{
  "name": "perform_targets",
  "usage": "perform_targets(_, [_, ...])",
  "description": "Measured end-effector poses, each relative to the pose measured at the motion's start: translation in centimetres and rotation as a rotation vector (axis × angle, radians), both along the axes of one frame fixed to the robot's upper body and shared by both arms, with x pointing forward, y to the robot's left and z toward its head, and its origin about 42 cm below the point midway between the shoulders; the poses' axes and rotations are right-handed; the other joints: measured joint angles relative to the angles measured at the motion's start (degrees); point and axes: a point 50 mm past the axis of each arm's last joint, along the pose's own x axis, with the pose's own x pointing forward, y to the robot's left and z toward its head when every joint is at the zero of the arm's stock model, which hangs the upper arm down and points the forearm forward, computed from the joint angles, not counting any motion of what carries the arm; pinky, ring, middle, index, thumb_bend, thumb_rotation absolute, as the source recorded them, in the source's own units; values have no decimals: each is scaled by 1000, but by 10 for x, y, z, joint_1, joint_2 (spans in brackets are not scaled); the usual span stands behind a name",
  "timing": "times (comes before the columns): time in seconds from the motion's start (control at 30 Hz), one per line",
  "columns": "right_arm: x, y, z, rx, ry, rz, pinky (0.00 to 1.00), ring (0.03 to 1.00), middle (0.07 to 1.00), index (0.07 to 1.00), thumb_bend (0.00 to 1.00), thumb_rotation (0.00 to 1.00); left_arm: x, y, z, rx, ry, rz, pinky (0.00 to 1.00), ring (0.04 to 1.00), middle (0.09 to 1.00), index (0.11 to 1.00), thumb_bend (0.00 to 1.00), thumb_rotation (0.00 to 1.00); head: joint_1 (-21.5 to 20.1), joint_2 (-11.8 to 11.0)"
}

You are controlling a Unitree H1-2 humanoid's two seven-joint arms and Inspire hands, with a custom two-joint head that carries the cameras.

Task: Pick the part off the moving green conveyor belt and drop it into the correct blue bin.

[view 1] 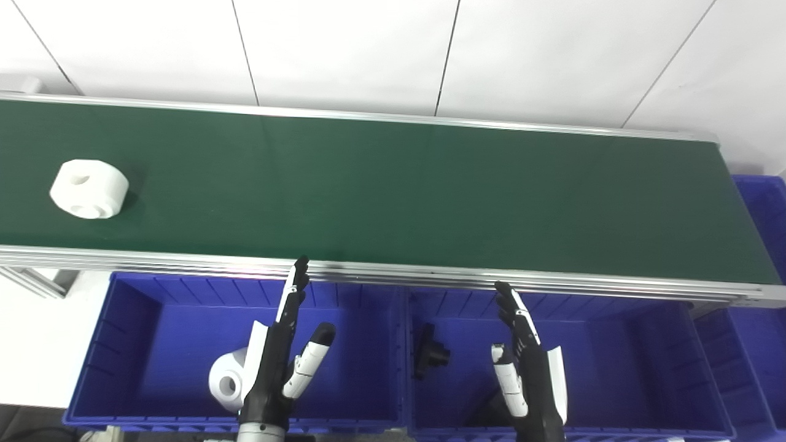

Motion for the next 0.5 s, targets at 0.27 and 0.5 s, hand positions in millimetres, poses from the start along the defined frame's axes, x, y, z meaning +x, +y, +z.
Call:
perform_targets(0.27, [0,-2,0,-3,0,-5,906,918,947,898,723,987,0,0,0,-3,6,1,975,969,1000,1000,685,1000,-3,-1])
perform_targets(0.5, [0,-2,0,-5,0,-8,904,913,943,896,716,980,0,0,-1,-2,11,1,963,963,1000,1000,683,1000,-3,-1])
